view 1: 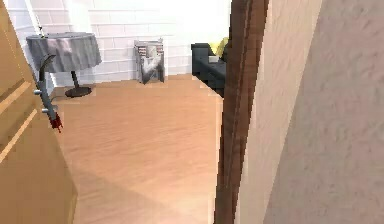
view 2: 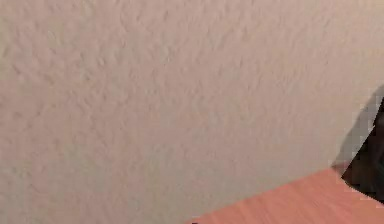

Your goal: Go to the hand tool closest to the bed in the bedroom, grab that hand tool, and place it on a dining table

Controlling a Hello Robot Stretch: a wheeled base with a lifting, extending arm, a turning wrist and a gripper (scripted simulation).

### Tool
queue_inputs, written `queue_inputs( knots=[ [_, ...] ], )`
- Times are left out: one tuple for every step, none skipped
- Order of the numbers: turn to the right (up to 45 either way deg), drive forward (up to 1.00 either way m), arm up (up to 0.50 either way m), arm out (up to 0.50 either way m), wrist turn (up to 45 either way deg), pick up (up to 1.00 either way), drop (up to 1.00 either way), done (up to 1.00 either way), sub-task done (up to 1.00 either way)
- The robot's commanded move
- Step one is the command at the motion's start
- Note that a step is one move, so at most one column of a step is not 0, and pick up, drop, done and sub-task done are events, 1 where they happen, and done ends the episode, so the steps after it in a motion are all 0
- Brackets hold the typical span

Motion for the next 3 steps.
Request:
queue_inputs(
  knots=[
    [0.0, 0.45, 0.0, 0.0, 0.0, 0.0, 0.0, 0.0, 0.0],
    [-21.0, 0.0, 0.0, 0.0, 0.0, 0.0, 0.0, 0.0, 0.0],
    [0.0, 0.6, 0.0, 0.0, 0.0, 0.0, 0.0, 0.0, 0.0]
  ],
)
